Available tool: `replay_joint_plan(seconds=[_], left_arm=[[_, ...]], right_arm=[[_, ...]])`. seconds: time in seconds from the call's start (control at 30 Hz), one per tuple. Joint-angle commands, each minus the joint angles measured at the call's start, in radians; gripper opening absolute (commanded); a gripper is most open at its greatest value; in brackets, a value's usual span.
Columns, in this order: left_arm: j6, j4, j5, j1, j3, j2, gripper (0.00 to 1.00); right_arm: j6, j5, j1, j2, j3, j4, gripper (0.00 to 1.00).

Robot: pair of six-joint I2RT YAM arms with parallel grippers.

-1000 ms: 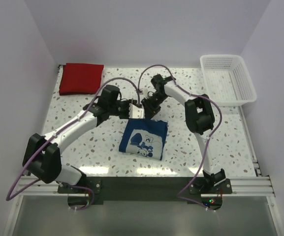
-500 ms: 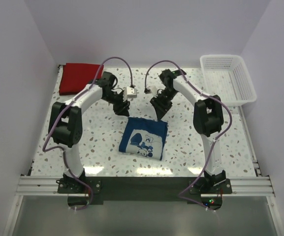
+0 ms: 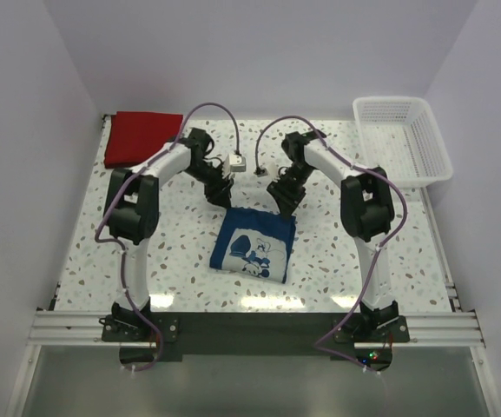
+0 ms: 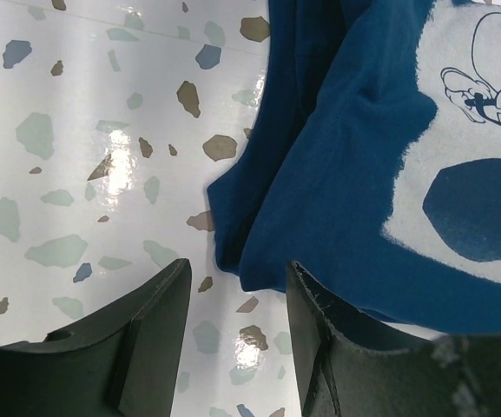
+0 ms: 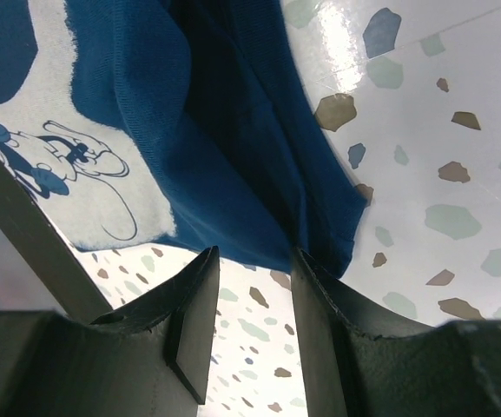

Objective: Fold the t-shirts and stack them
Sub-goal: Fold the tshirt

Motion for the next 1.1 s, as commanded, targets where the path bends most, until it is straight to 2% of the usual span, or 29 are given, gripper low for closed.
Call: replay_joint_plan(seconds=[0.0, 0.1, 0.23, 0.33, 0.37, 0.4, 0.47, 0.5, 0.67, 0.73, 0.8, 0.83, 0.9, 1.07], left_arm=[[0.022, -0.025, 0.034, -0.007, 0.023, 0.008, 0.53], [0.035, -0.036, 0.034, -0.015, 0.020, 0.012, 0.53], [0.045, -0.048, 0.031, -0.021, 0.016, 0.014, 0.53], [0.048, -0.050, 0.026, -0.022, 0.019, 0.017, 0.48], [0.049, -0.051, 0.025, -0.022, 0.019, 0.014, 0.45], [0.049, -0.052, 0.022, -0.022, 0.022, 0.012, 0.36], [0.049, -0.055, 0.023, -0.022, 0.023, 0.011, 0.27], [0.052, -0.059, 0.022, -0.022, 0.026, 0.009, 0.19], [0.055, -0.065, 0.023, -0.022, 0.026, -0.002, 0.09], [0.049, -0.059, 0.016, -0.022, 0.025, -0.002, 0.16], [0.035, -0.041, 0.003, -0.022, 0.014, -0.005, 0.37], [0.025, -0.021, -0.001, -0.022, 0.008, -0.008, 0.40], [0.008, 0.004, -0.010, -0.022, -0.003, -0.011, 0.46], [0.000, 0.007, -0.027, -0.022, 0.005, 0.018, 0.46]], right_arm=[[-0.027, 0.034, 0.002, 0.003, -0.009, 0.019, 0.42], [-0.027, 0.055, 0.002, -0.002, -0.037, 0.050, 0.47], [-0.019, 0.052, 0.002, 0.003, -0.032, 0.053, 0.47], [-0.028, 0.045, 0.002, 0.003, -0.020, 0.035, 0.40], [-0.032, 0.043, 0.002, -0.002, -0.017, 0.018, 0.34], [-0.035, 0.040, 0.001, -0.011, -0.013, 0.012, 0.31], [-0.038, 0.037, 0.002, -0.028, -0.009, -0.006, 0.23], [-0.039, 0.037, 0.002, -0.038, -0.003, -0.016, 0.15], [-0.044, 0.037, 0.002, -0.068, 0.014, -0.053, 0.00], [-0.041, 0.037, 0.002, -0.075, 0.017, -0.054, 0.00], [-0.039, 0.037, 0.002, -0.077, 0.021, -0.054, 0.00], [-0.039, 0.037, 0.002, -0.077, 0.021, -0.054, 0.00], [-0.039, 0.039, 0.002, -0.077, 0.023, -0.059, 0.00], [-0.038, 0.052, 0.002, -0.103, 0.009, -0.060, 0.00]])
